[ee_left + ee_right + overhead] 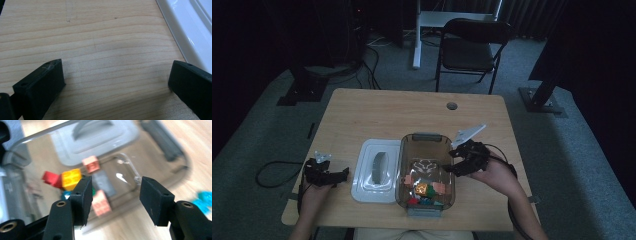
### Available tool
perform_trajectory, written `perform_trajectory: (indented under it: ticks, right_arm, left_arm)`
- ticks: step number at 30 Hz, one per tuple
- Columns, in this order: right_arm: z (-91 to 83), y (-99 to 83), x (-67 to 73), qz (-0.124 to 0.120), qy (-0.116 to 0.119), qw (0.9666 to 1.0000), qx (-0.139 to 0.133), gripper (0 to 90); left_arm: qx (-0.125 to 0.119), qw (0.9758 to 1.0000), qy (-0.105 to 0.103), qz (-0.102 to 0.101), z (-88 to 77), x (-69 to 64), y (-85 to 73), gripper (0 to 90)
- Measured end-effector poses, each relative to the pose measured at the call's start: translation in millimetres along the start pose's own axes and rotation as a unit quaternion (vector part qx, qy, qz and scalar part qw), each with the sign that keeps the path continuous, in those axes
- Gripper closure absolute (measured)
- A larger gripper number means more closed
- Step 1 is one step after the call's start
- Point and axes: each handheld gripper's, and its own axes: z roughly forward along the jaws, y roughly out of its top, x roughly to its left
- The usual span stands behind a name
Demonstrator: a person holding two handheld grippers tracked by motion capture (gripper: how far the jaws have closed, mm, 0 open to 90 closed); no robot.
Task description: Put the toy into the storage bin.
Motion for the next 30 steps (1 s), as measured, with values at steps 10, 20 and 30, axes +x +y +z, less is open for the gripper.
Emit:
perform_trajectory:
  ticks: [10,20,30]
  right_arm:
    - [-3.7,-33.0,-59.4,0.106,-0.046,0.9930,-0.023,41.4]
    - [32.3,-59.1,-118.5,0.227,-0.103,0.9684,-0.002,40.6]
    - [85.7,-63.1,-145.4,0.284,-0.115,0.9515,0.031,38.9]
  left_arm:
    - [-0.002,1.0000,0.000,0.000,0.2,0.0,-0.1,0.9]
    - [-0.001,1.0000,0.000,0.000,0.1,0.0,-0.1,0.9]
    - [-0.001,1.0000,0.000,0.000,0.1,0.0,-0.1,0.9]
